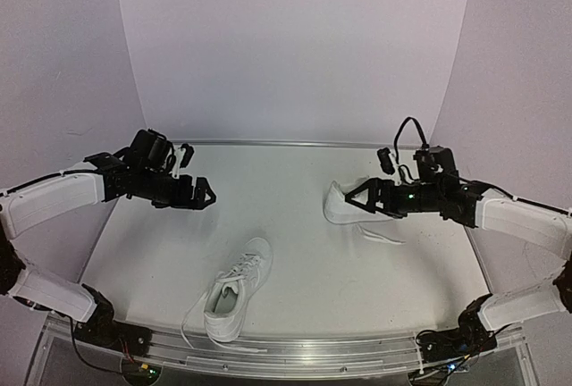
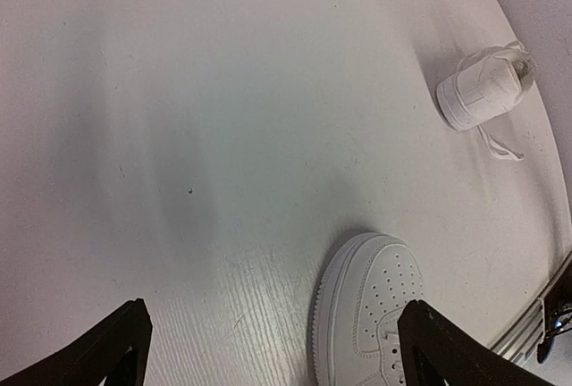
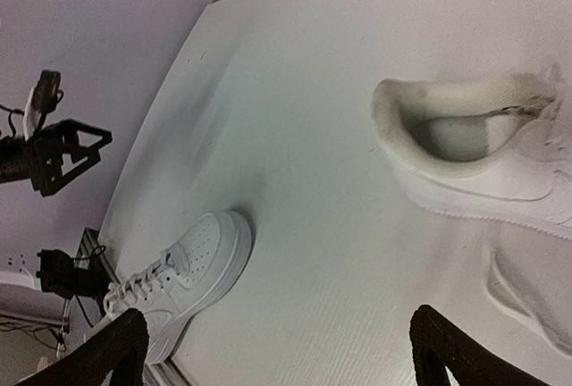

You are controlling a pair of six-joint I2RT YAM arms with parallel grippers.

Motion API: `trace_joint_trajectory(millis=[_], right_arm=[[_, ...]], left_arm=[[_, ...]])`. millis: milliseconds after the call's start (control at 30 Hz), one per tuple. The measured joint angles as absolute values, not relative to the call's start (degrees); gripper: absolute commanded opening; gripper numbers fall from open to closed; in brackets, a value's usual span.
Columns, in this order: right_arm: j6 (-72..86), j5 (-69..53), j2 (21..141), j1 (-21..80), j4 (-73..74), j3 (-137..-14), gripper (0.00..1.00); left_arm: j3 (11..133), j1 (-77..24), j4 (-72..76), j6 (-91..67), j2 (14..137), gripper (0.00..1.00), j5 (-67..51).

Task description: Tie the shoes

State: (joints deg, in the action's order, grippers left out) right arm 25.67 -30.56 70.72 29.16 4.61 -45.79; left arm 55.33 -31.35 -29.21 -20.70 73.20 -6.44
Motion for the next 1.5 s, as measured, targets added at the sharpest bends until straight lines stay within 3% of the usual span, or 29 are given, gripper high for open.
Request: trace_joint_trajectory(millis=[300,533,900,1100,1200,1500], right_arm=[[31.91,-19.07,81.52,56.13,7.33,-52.97,0.98],[37.80,-11.59,94.03,71.32,7.88,-63.28,0.88],[45.07,-4.52,105.01,76.55,9.70,-69.92,0.63],[47.09,-3.69,106.91,76.75,10.04,-72.18,0.59],[47.58,-3.68,107.86,76.75,10.13,-73.16,0.48],[49.04,-3.12,108.68,77.10,11.19,-74.27,0.00]], left_arm=[[53.09,-31.35,-30.03,-24.38,68.68,1.00,-5.61],[50.69,-31.35,-29.99,-25.72,67.77,1.00,-5.27],[49.34,-31.35,-29.47,-26.93,65.76,1.00,-4.35],[48.72,-31.35,-29.16,-27.05,65.26,1.00,-4.32],[48.19,-31.35,-28.84,-27.05,65.19,1.00,-4.32],[46.76,-31.35,-28.42,-27.04,64.45,1.00,-4.34]])
